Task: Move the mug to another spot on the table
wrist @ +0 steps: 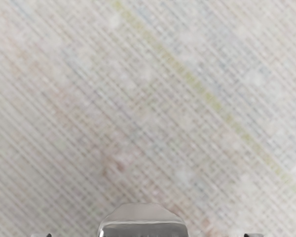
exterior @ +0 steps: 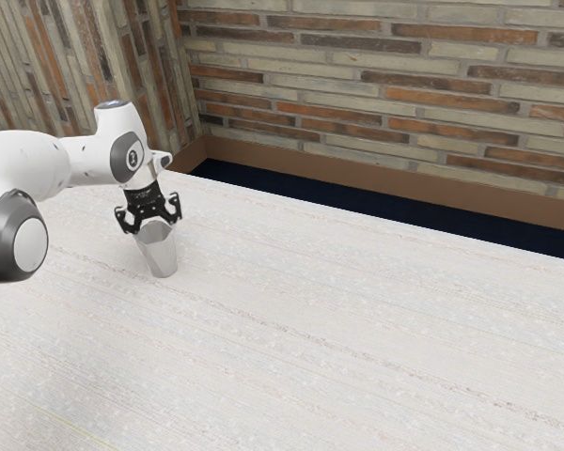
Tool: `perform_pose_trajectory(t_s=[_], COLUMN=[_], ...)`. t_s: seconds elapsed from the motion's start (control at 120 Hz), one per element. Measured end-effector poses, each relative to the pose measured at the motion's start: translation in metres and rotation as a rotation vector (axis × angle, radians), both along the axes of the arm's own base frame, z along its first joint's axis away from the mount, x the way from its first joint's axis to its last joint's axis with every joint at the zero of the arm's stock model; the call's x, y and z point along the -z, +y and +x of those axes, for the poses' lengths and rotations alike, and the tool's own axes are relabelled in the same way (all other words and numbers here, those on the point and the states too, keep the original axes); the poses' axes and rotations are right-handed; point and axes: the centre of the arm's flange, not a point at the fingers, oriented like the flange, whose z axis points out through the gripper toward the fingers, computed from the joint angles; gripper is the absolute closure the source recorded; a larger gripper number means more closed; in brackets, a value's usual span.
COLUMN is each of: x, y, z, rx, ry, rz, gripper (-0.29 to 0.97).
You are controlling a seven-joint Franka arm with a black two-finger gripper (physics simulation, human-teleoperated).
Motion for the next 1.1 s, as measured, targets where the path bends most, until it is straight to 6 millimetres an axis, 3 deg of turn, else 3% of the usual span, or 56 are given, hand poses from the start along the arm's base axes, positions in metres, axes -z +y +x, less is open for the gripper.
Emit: perform_pose_trajectory(t_s=[0.058,0.517,0.583,0.842,1.1], x=[0.000,-0.005,-0.015,-0.021,-0.020], y=[0.000,0.002,0.005,0.023,0.013], z=[0.000,-0.002,-0.001,-0.016,-0.025], rx=[0.002,-0.001,-0.017,-0.127,-0.163], ry=[-0.001,0.006,0.005,0.050,0.114], rz=[-0.002,0.000,-0.018,-0.204,-0.340], gripper=[0.29,0.48,0.52,0.61,0.72])
